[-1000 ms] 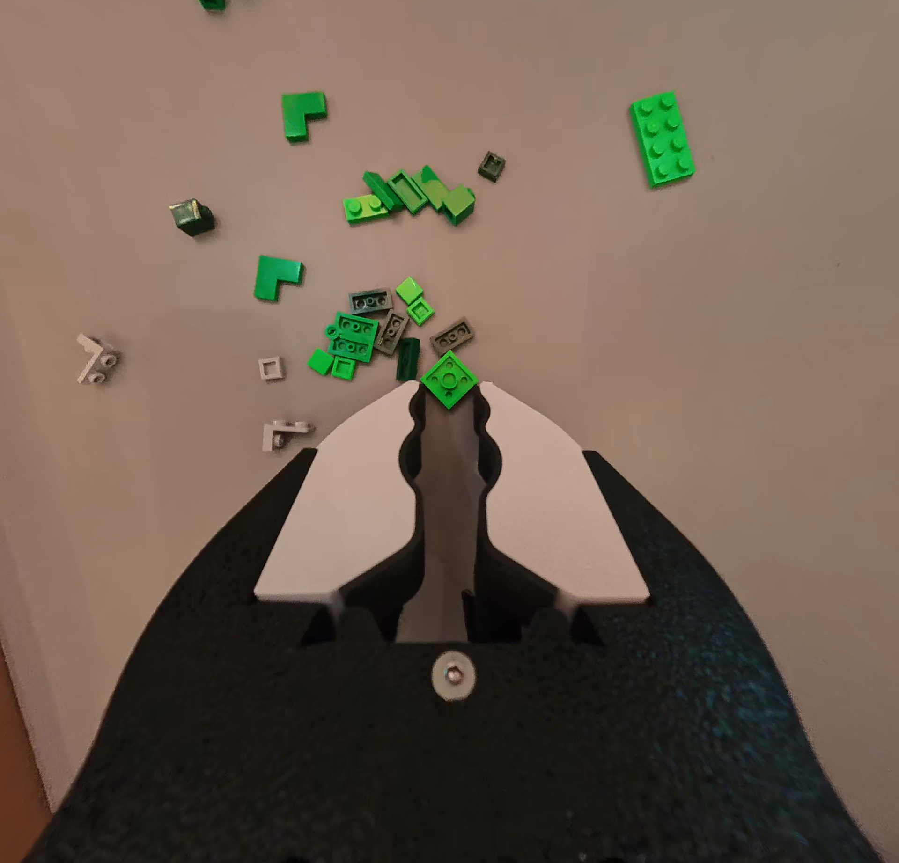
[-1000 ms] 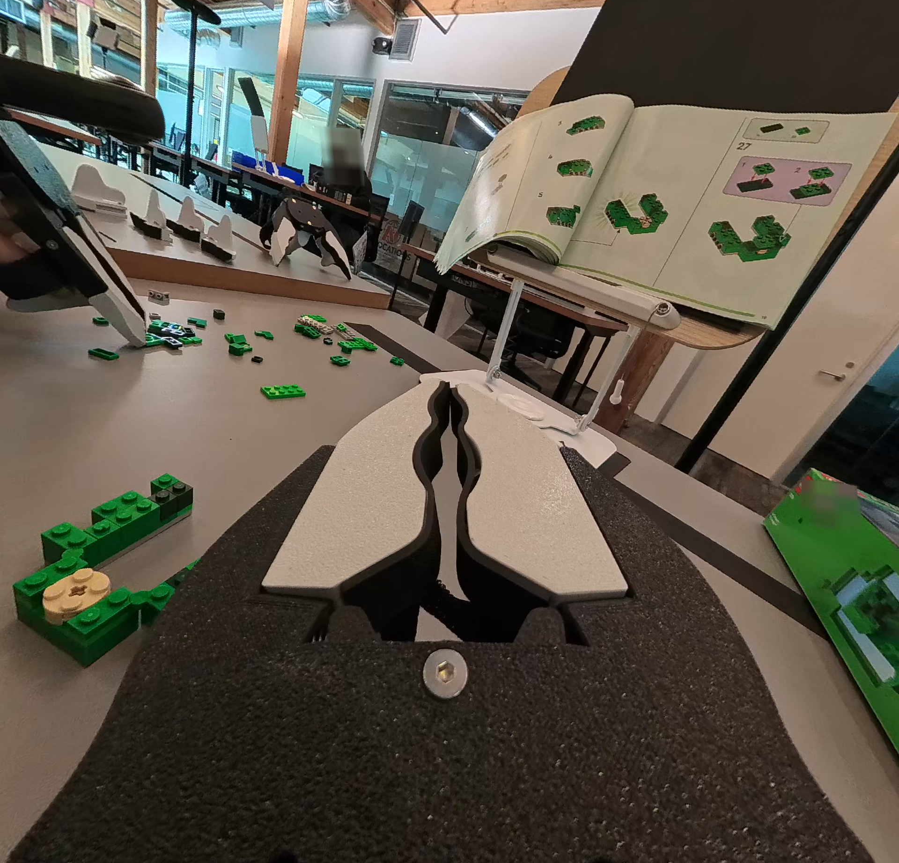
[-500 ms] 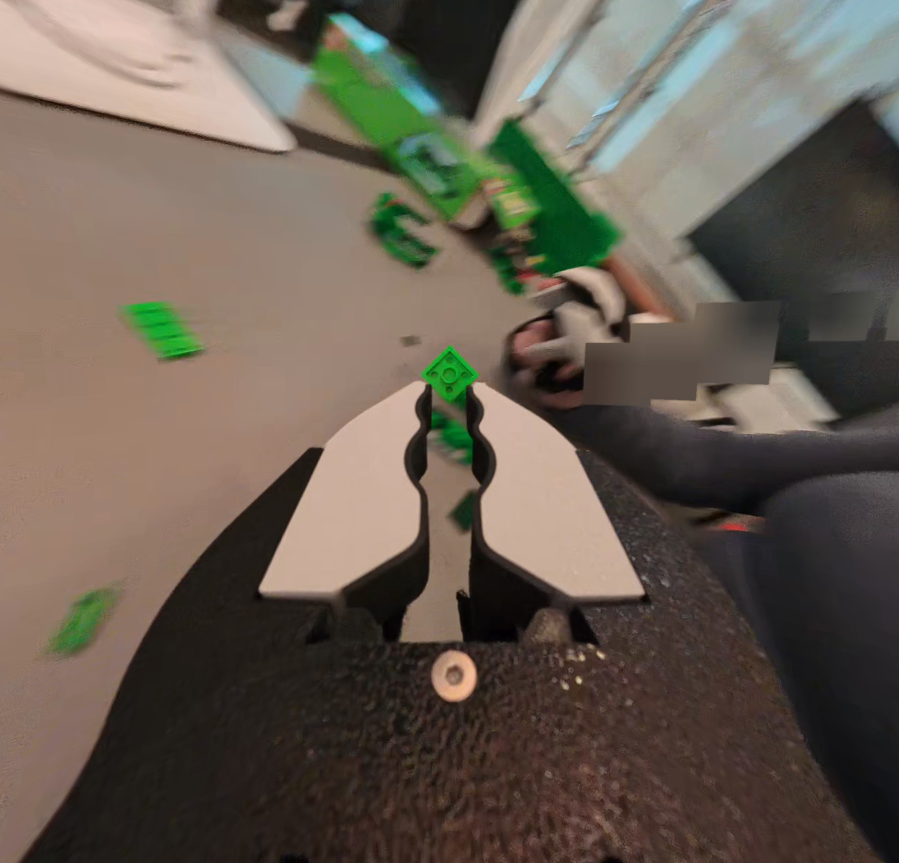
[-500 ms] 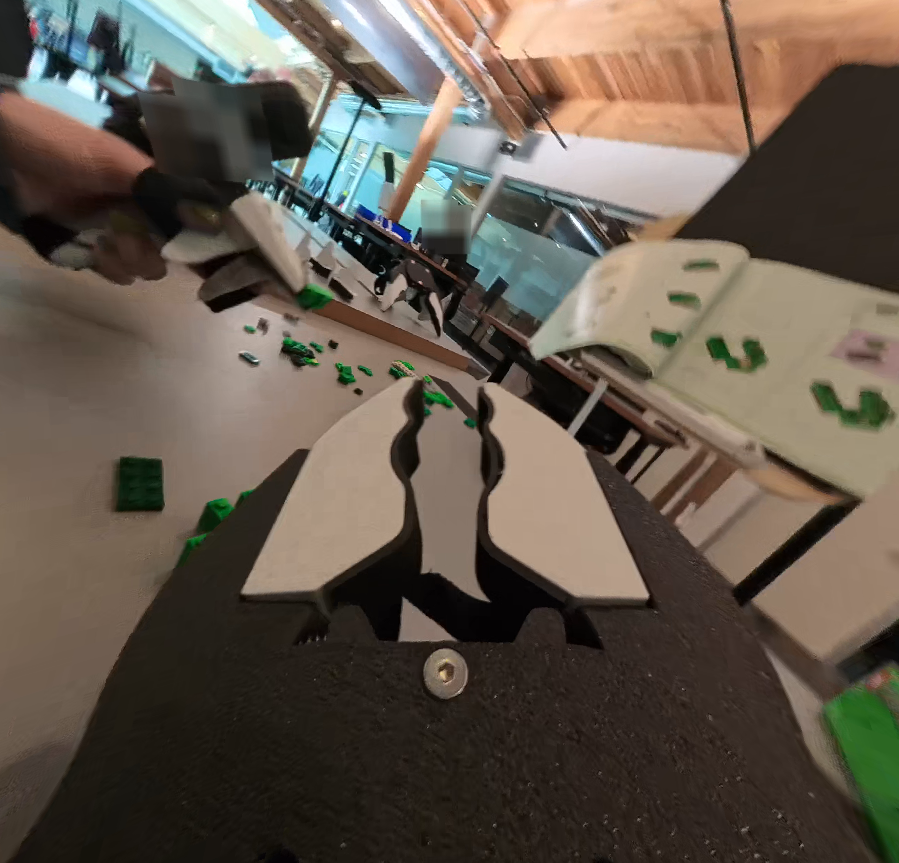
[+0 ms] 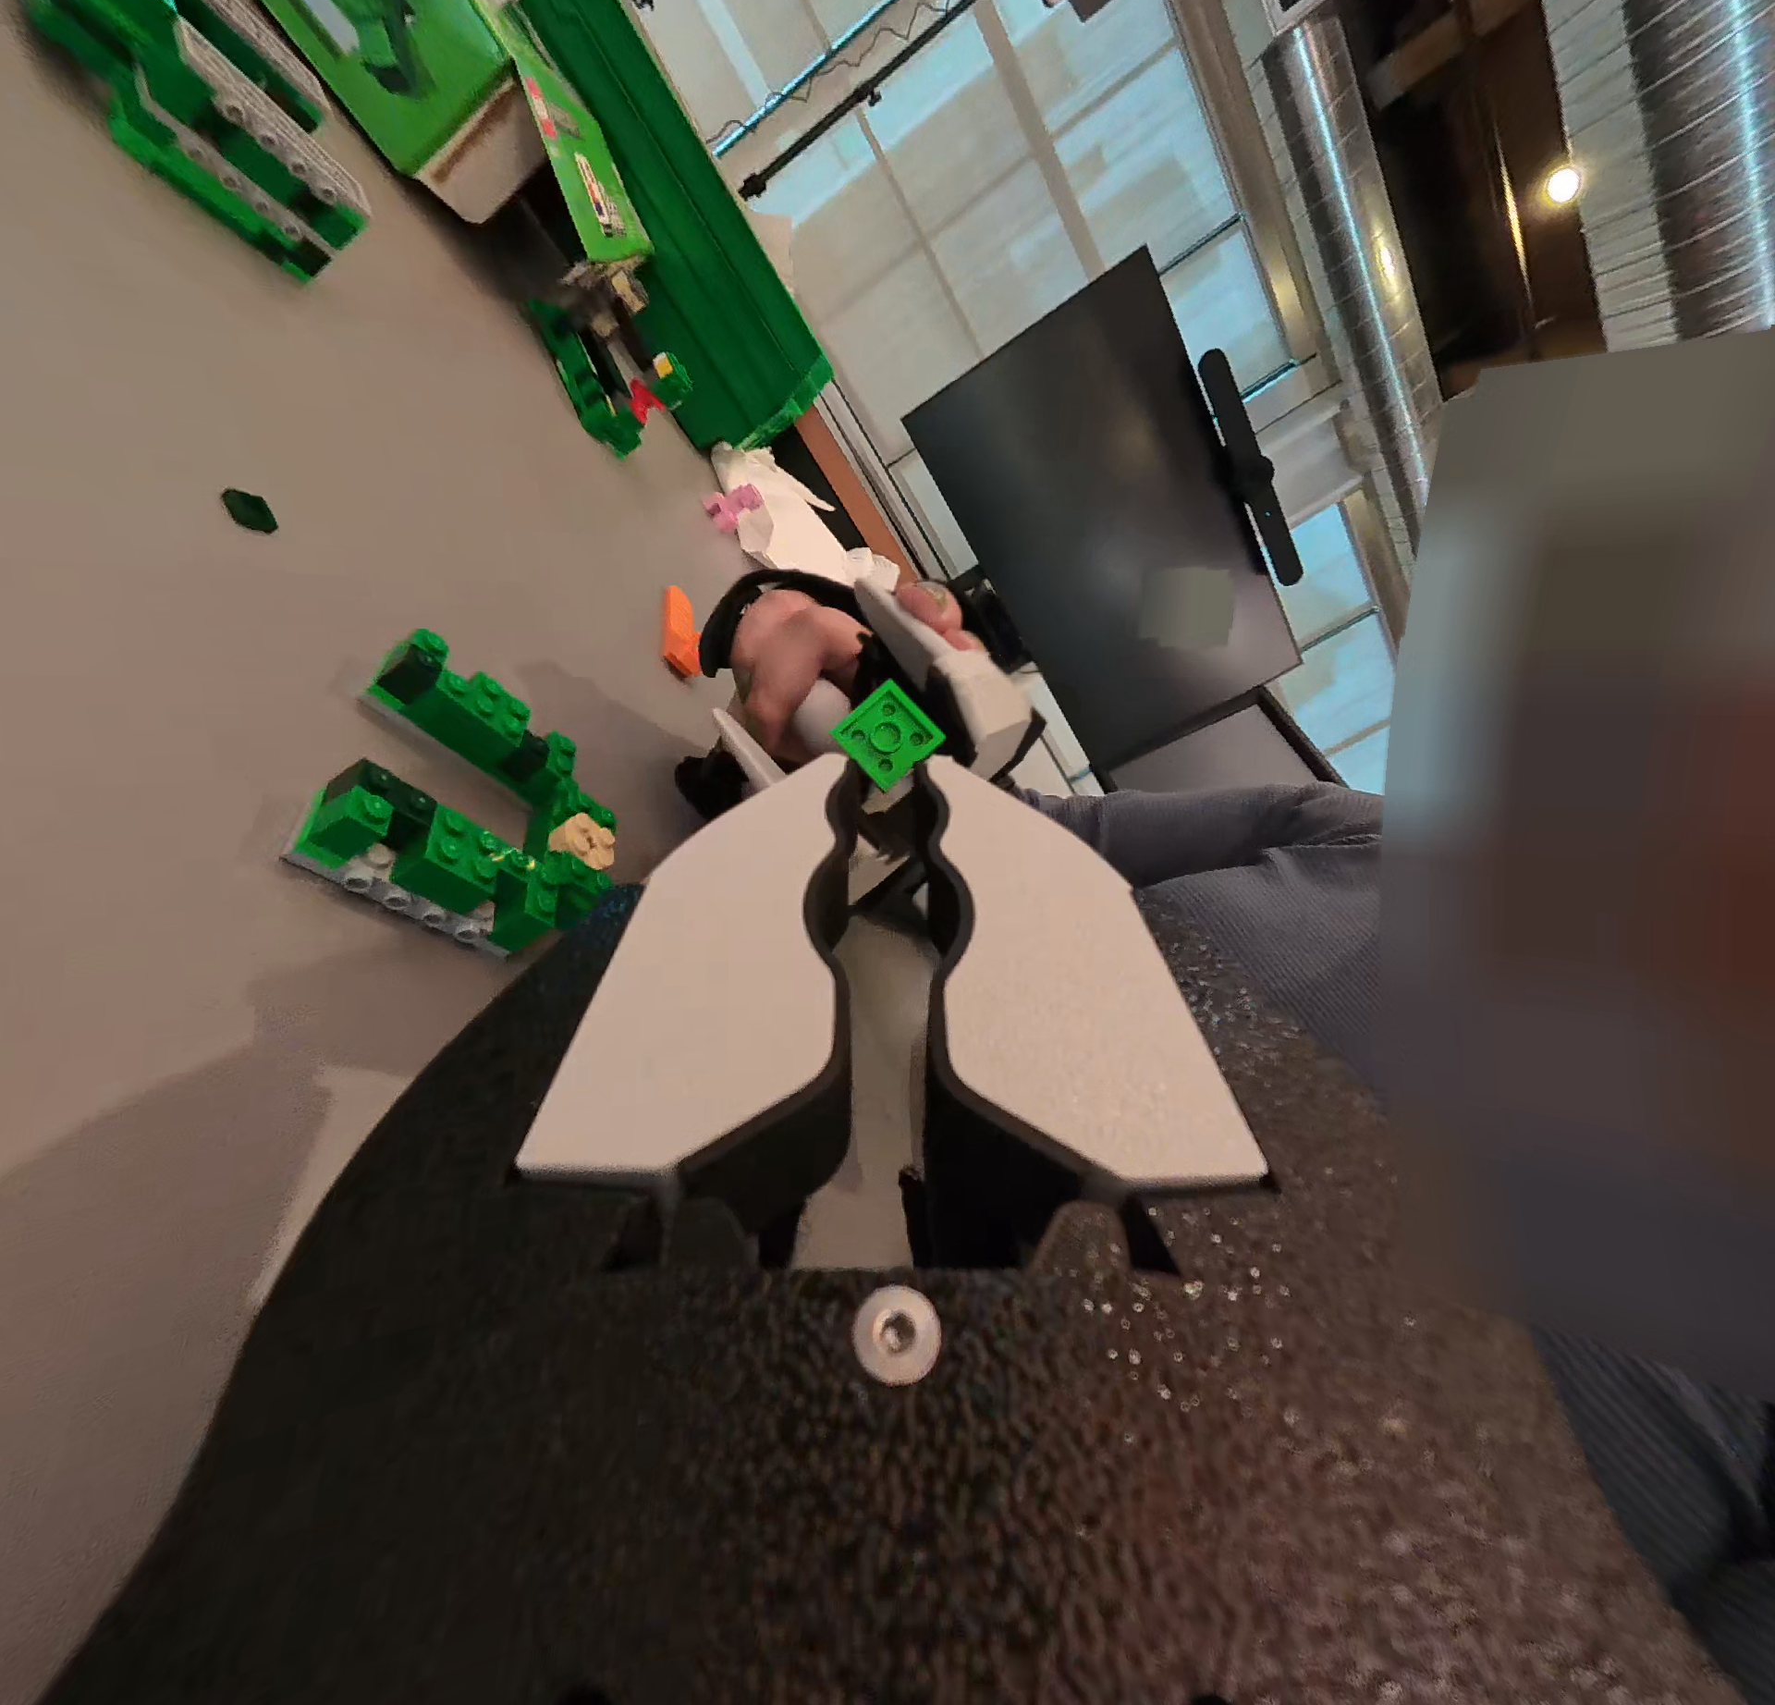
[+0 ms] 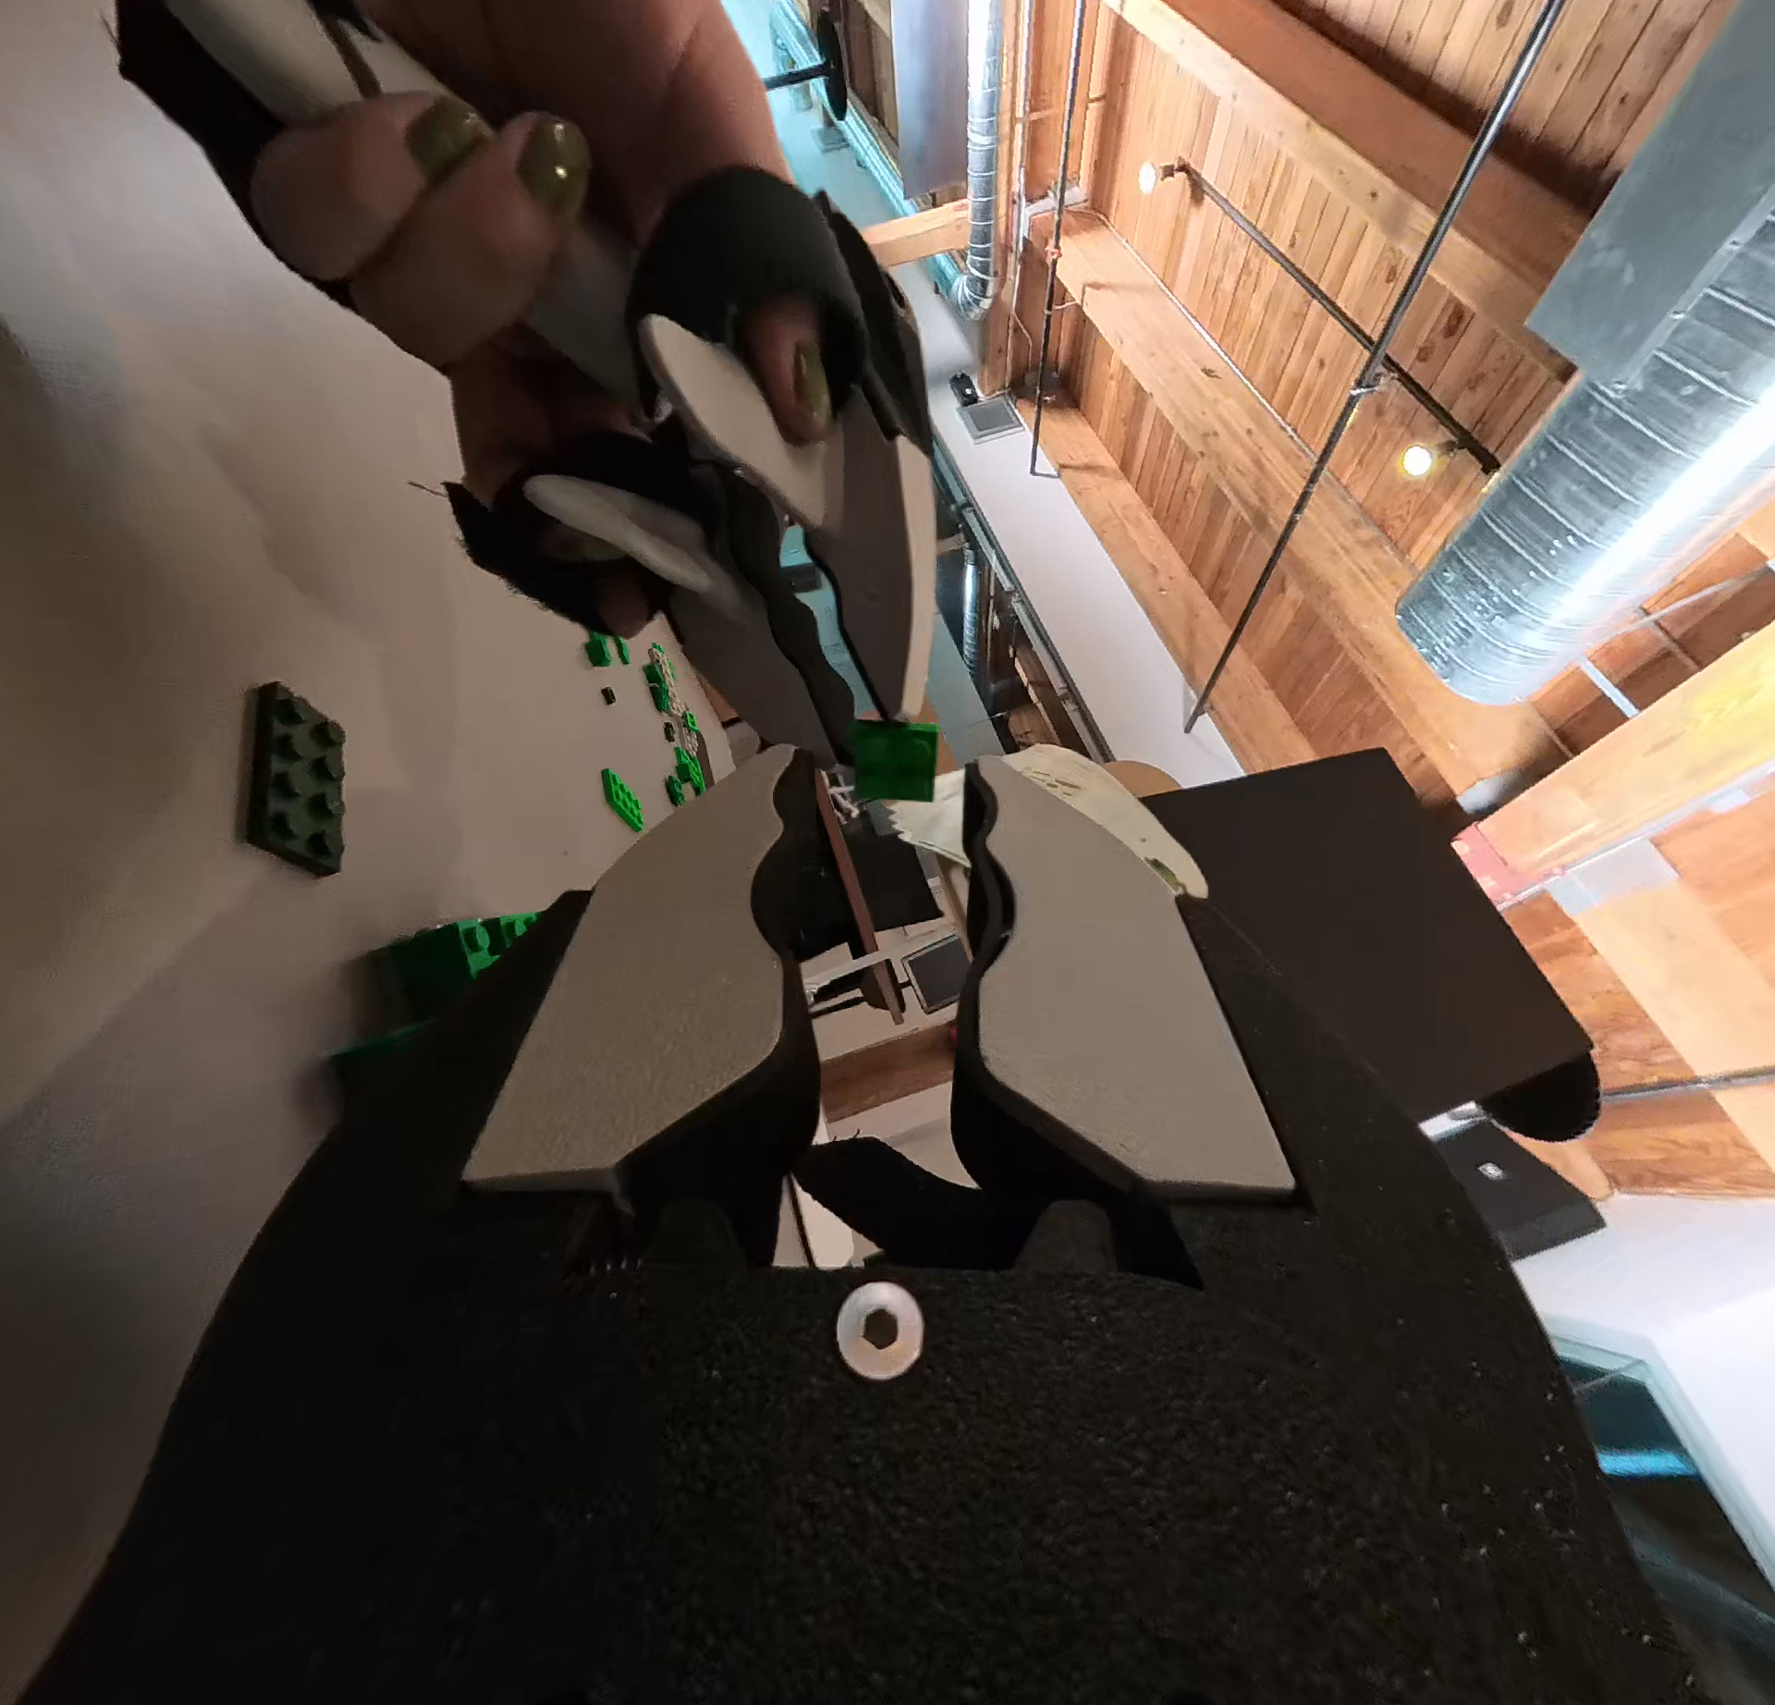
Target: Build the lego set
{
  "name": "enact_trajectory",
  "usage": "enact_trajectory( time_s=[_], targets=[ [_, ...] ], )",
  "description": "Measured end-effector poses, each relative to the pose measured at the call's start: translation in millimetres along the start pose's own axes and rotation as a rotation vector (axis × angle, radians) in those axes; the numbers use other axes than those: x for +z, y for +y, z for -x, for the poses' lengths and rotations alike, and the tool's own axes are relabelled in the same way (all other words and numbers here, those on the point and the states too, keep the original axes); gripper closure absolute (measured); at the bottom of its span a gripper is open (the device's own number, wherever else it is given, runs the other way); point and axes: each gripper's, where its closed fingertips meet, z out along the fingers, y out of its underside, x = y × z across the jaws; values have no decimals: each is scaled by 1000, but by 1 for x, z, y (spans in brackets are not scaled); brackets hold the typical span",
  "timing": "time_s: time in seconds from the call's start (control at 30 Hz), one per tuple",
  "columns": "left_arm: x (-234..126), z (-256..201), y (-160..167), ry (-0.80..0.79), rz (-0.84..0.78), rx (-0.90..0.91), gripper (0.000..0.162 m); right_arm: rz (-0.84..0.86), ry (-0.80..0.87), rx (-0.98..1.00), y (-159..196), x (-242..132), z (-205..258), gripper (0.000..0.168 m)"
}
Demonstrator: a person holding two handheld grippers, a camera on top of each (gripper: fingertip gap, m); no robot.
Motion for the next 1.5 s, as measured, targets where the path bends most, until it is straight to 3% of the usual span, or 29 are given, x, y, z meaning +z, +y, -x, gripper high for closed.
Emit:
enact_trajectory(
  time_s=[0.1,0.17,0.3,0.43,0.63,0.77,0.93,1.33,1.5],
  targets=[
    [2,3,-3,-18,-9,-9,148,22,-15,-18,3,0,3,147],
    [0,9,-7,-89,-37,2,141,39,7,13,7,0,-2,168],
    [-9,4,-9,-128,-45,81,134,41,-13,43,10,0,-1,168],
    [-20,14,-3,-269,16,194,132,64,-10,83,16,0,-2,168],
    [-31,30,-13,-471,21,343,126,289,157,465,88,-15,-42,168],
    [-19,57,-14,-666,180,502,127,359,245,655,119,-33,-56,168],
    [1,93,-25,-865,433,732,135,359,225,668,119,-34,-52,168],
    [15,136,-17,-862,745,653,133,343,193,678,118,-31,-47,168],
    [14,138,-19,-865,765,706,146,337,179,682,116,-29,-45,168]
  ],
)
